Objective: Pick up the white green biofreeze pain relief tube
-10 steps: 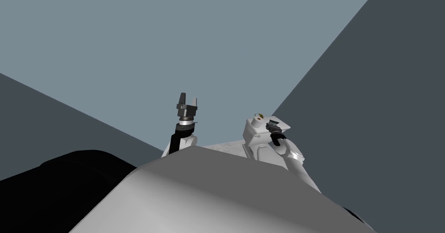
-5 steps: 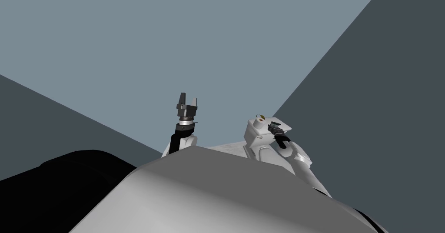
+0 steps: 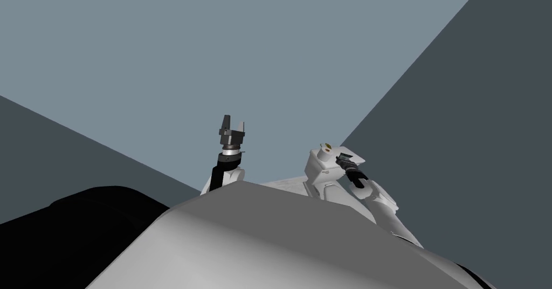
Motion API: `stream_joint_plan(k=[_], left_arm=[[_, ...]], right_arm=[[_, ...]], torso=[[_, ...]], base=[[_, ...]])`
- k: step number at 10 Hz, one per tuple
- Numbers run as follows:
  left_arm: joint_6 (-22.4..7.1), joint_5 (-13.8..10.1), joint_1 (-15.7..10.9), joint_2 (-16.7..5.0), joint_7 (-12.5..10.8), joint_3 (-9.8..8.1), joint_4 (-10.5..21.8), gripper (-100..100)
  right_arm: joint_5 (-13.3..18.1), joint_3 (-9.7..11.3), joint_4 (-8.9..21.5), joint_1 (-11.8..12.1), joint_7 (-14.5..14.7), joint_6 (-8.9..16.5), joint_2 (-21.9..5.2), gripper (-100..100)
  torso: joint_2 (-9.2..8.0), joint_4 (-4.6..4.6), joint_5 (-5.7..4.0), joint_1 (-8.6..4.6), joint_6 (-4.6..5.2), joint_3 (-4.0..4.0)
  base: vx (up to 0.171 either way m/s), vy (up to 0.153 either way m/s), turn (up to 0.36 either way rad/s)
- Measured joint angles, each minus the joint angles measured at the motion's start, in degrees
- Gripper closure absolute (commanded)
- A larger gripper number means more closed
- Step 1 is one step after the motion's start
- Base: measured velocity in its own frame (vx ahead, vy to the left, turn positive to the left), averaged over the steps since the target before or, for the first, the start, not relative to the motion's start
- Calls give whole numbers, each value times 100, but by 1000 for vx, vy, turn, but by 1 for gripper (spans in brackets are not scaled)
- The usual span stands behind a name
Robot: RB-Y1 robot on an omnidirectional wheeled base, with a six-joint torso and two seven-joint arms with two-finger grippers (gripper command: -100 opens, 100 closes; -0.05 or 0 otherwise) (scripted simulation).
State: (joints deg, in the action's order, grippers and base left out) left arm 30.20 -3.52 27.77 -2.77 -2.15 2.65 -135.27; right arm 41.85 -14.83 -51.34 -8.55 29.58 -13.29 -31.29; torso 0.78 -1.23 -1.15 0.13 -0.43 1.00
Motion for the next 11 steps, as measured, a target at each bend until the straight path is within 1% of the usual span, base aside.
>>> stream_joint_plan(k=[1,2,3,4,5,6,7,8,9,10,11], left_arm=[[0,0,0,0,0,0,0,0],[0,0,0,0,0,0,0,0],[0,0,0,0,0,0,0,0],[0,0,0,0,0,0,0,0],[0,0,0,0,0,0,0,0],[0,0,0,0,0,0,0,0],[0,0,0,0,0,0,0,0],[0,0,0,0,0,0,0,0],[0,0,0,0,0,0,0,0],[0,0,0,0,0,0,0,0],[0,0,0,0,0,0,0,0]], right_arm=[[-173,-21,204,-40,163,-162,-82,100],[-329,-5,264,-39,226,-214,-112,100],[-508,66,353,-29,293,-306,-284,100],[-682,59,466,-32,415,-414,-350,100],[-835,44,546,-40,500,-475,-357,100],[-1006,5,854,-166,668,-674,-493,100],[-1181,21,887,-112,784,-768,-564,100],[-1337,18,963,-104,856,-822,-579,100],[-1512,36,1098,-111,959,-953,-737,100],[-1687,1,1354,-177,1135,-1138,-805,100],[-1842,-1,1375,-151,1225,-1186,-806,100]], torso=[[2,-1,-1,3,-2,2],[-3,0,-6,-8,-6,-1],[-4,2,-1,-2,-1,-3],[-3,0,-3,3,-3,-1],[-5,2,-6,-6,-4,-3],[-1,4,2,5,0,-2],[-3,1,0,8,-1,-2],[-7,3,-3,-5,-2,-5],[-7,5,5,8,3,-6],[-6,3,2,10,2,-4],[-10,5,-1,-3,-1,-7]], base=[[11,36,-12],[16,69,0],[25,75,-23],[12,42,-6],[29,90,-3],[33,81,-27],[10,37,-6],[23,90,-1],[30,83,-27],[9,32,-10],[12,71,6]])
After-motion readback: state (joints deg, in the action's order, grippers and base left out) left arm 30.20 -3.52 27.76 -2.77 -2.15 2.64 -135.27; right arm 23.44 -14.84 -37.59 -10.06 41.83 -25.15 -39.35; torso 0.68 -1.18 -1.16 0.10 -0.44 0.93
